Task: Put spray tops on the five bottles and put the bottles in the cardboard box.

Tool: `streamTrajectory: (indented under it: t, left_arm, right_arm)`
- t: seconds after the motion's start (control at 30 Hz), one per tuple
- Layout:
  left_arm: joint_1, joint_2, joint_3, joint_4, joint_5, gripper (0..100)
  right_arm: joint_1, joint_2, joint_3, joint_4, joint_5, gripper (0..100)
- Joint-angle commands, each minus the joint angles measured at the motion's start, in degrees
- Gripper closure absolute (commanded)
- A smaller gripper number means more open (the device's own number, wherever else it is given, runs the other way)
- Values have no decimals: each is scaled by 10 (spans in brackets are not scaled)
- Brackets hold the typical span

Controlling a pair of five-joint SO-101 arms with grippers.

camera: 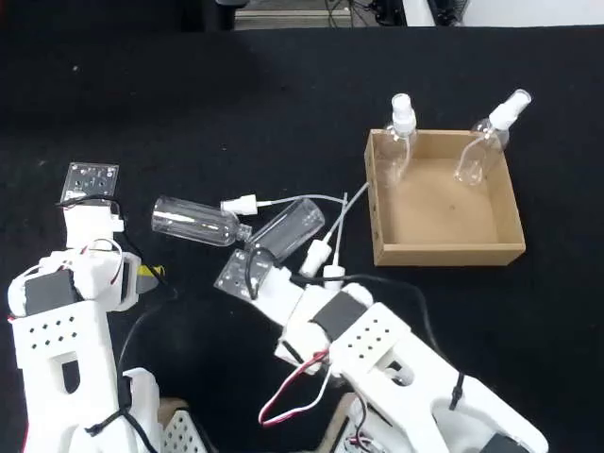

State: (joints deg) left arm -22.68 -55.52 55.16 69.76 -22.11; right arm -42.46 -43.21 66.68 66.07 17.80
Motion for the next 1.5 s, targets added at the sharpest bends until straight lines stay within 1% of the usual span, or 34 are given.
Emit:
streamTrajectory:
  t: [0.0,0.23,0.3,0.4,0.43,0.53,0.63,0.7,0.73,0.83,0.87,0.9,0.97,1.07,1.1,1.17,1.27,1.33,1.47]
  left_arm:
    - [-7,-8,-31,2,0,700]
    - [-7,-8,-31,4,0,700]
    - [-7,-8,-31,4,0,700]
    - [-7,-8,-30,4,0,700]
    - [-7,-8,-29,4,0,700]
    - [-7,-8,-26,4,0,700]
    - [-7,-8,-26,4,0,700]
    - [-7,-8,-26,4,0,700]
    - [-7,-8,-27,4,0,700]
    - [-7,-8,-27,4,0,700]
    - [-7,-8,-27,4,0,700]
    - [-7,-8,-26,4,0,700]
    - [-7,-8,-26,4,0,700]
    - [-21,-8,-26,4,0,700]
    - [-29,-8,-28,4,0,700]
    - [-49,-8,-28,4,0,700]
    - [-82,-8,-27,4,0,700]
    - [-98,-8,-26,4,-1,700]
    - [-123,-8,-25,4,-1,700]
  right_arm:
    - [13,-14,-36,27,37,783]
    - [13,2,-21,25,45,781]
    - [13,33,-24,25,60,754]
    - [13,96,-36,17,62,694]
    - [13,116,-40,11,62,690]
    - [11,151,-48,-5,63,712]
    - [12,144,-49,-3,63,726]
    - [12,128,-46,-3,63,755]
    - [13,117,-45,-3,63,795]
    - [13,84,-50,-6,62,987]
    - [10,70,-51,-6,62,987]
    - [9,57,-55,-7,62,956]
    - [-4,36,-61,-23,41,969]
    - [-31,29,-45,-78,33,986]
    - [-38,33,-34,-98,31,979]
    - [-49,53,-18,-123,29,926]
    - [-53,95,-27,-124,14,809]
    - [-50,114,-48,-109,0,756]
    - [-49,122,-106,-33,-10,744]
